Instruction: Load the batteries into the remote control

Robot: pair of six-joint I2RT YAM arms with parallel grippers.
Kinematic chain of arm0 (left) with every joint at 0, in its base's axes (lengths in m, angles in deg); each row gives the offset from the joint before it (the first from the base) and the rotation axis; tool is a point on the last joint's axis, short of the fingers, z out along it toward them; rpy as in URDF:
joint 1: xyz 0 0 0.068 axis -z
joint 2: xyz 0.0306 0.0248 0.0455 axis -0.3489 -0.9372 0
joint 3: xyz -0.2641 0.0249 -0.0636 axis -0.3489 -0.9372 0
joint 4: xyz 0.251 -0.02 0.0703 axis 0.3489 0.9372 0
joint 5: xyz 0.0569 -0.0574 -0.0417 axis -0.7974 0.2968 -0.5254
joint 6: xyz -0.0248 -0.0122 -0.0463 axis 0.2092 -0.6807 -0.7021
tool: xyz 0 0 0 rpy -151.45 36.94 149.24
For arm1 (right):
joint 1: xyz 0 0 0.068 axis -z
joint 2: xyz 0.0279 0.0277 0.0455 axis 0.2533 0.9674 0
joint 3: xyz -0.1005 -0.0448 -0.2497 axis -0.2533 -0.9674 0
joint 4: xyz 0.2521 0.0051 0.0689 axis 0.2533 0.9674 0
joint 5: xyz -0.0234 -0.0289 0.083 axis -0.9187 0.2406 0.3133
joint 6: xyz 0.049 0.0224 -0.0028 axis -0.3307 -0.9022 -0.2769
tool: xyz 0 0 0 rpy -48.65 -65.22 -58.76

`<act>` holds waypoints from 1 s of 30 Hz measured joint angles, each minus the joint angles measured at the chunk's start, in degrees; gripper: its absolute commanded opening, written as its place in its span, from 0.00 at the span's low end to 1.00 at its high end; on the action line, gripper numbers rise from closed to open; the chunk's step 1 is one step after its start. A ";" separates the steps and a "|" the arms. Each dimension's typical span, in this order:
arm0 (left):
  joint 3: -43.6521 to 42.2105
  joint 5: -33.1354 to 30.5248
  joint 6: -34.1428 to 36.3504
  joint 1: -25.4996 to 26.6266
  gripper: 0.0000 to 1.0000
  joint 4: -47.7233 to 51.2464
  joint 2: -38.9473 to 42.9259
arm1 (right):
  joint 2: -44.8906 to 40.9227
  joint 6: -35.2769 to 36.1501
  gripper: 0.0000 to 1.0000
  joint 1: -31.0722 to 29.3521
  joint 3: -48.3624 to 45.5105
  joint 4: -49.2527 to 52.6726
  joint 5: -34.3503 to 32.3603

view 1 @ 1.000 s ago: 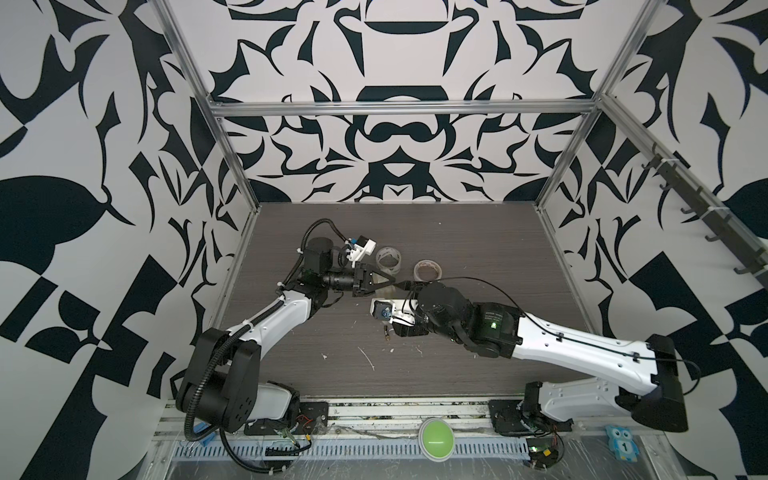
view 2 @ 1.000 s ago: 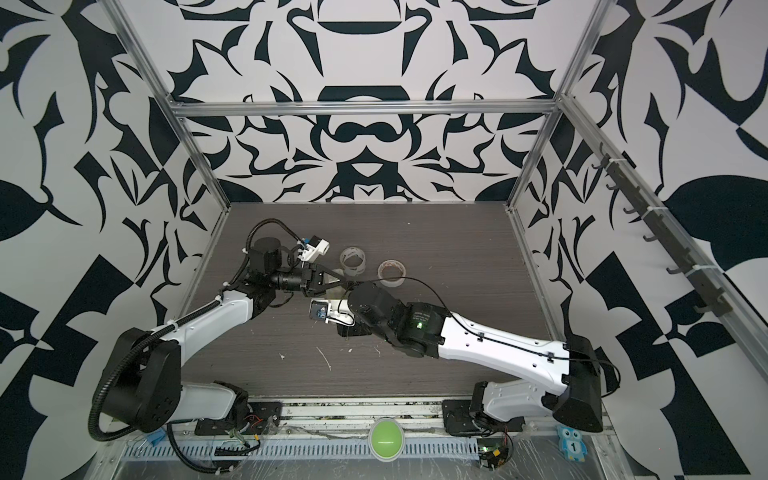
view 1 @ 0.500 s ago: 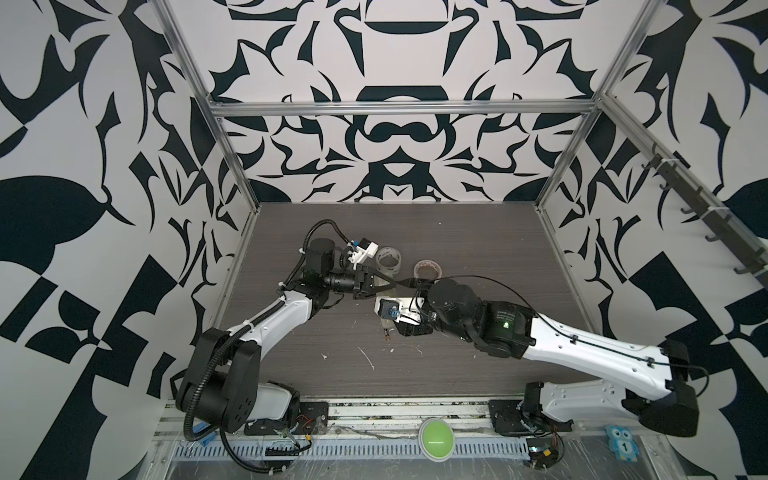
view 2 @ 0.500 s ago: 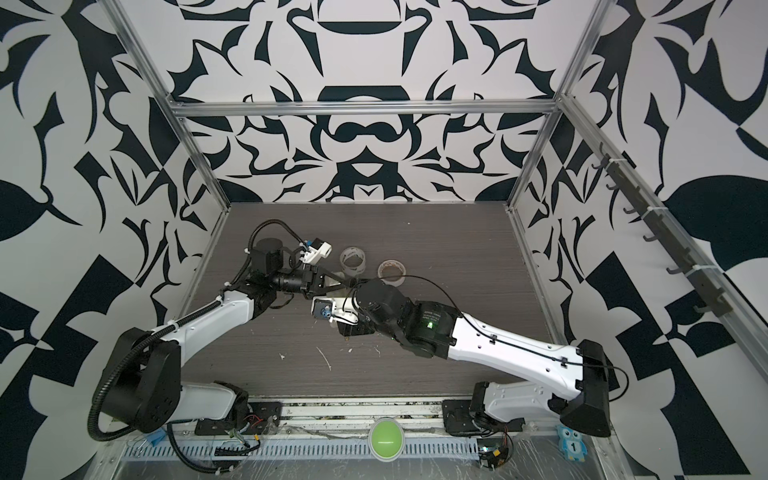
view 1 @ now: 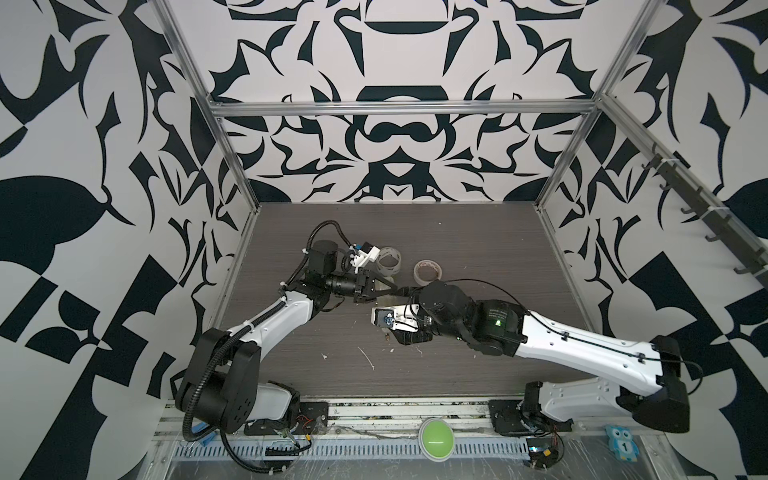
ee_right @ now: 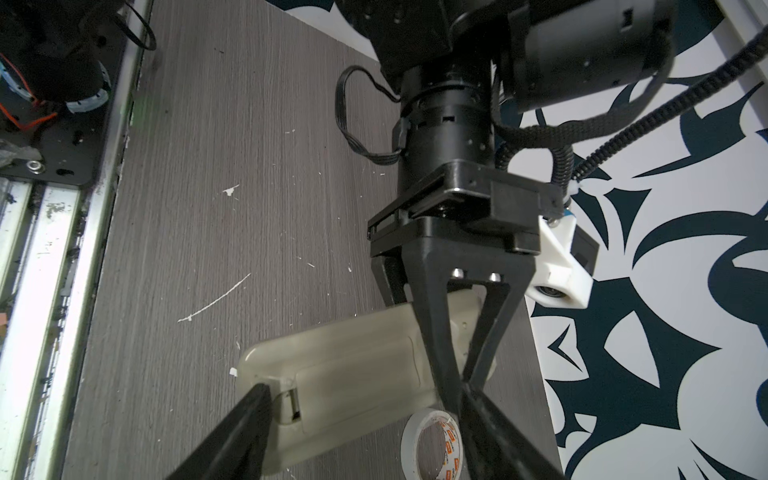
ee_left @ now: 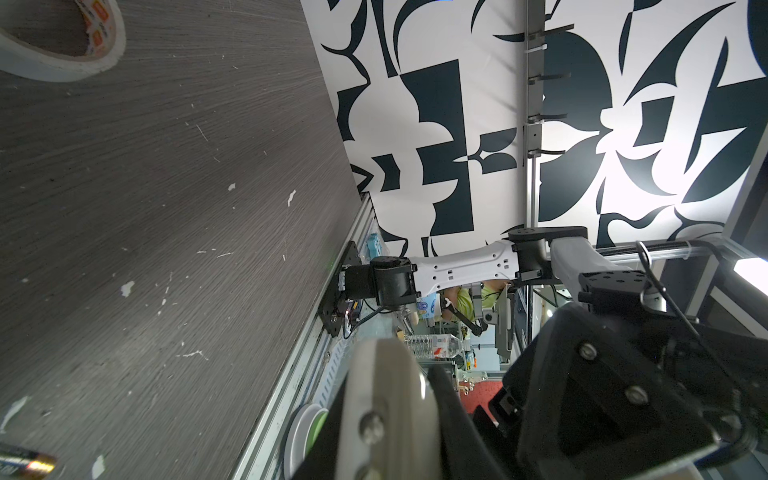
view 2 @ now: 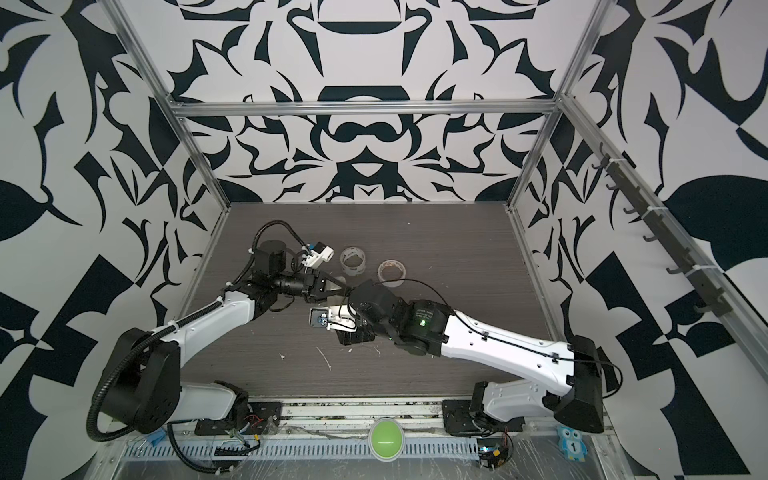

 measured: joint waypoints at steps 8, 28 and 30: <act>0.00 -0.02 0.94 0.02 0.00 1.01 0.09 | 0.09 0.00 0.74 0.00 0.00 0.02 0.02; 0.55 -0.26 3.02 0.35 0.00 3.76 1.18 | 0.07 0.33 0.74 -0.15 1.29 1.51 0.00; 0.55 -0.26 3.02 0.46 0.00 3.76 1.18 | 0.11 0.39 0.74 -0.15 1.29 1.49 0.00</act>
